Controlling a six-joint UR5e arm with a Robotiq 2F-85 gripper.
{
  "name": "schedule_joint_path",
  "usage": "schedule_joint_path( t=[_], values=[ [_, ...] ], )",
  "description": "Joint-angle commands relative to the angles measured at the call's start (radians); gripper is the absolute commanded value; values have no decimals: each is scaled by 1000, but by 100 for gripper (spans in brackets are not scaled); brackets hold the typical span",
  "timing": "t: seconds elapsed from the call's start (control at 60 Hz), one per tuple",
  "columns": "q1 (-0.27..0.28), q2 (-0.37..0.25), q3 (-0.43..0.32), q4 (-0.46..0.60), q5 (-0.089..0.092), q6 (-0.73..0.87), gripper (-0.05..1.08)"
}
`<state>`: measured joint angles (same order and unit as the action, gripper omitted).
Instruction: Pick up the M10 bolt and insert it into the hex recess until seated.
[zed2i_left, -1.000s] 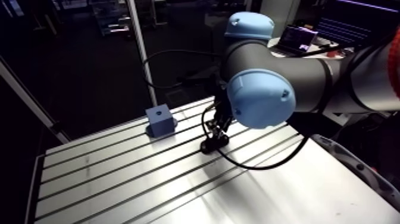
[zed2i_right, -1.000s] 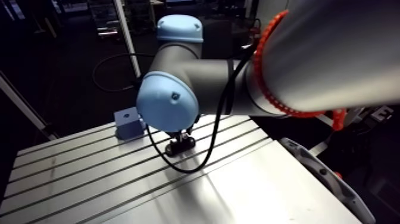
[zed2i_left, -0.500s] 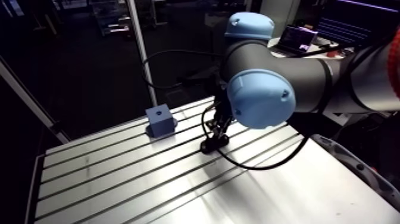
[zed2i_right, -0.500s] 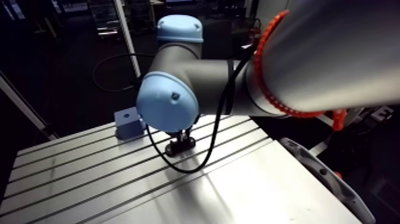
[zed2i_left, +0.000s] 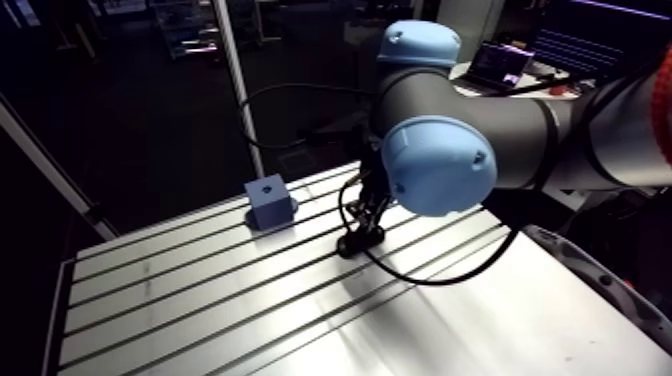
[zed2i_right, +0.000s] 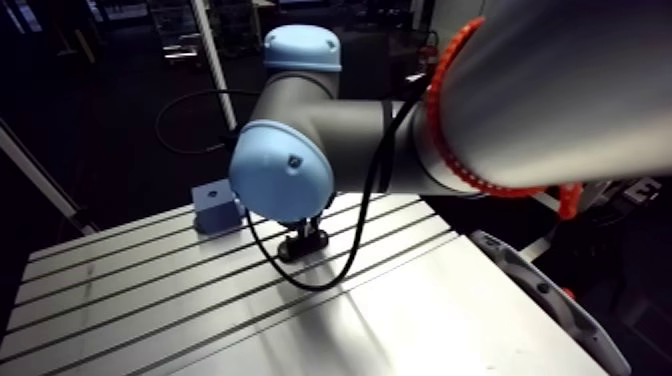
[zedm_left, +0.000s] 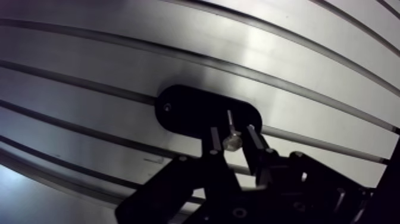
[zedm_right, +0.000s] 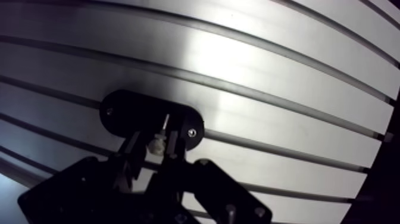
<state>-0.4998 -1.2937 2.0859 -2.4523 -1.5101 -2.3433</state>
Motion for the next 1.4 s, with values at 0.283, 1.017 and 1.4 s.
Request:
schedule_joint_path(
  t=[0.283,1.017,1.4],
  values=[
    [0,3,0,0,0,1,67],
    [1,0,-3,0,2,17,73],
    [3,-27,-31,5,9,18,76]
  ],
)
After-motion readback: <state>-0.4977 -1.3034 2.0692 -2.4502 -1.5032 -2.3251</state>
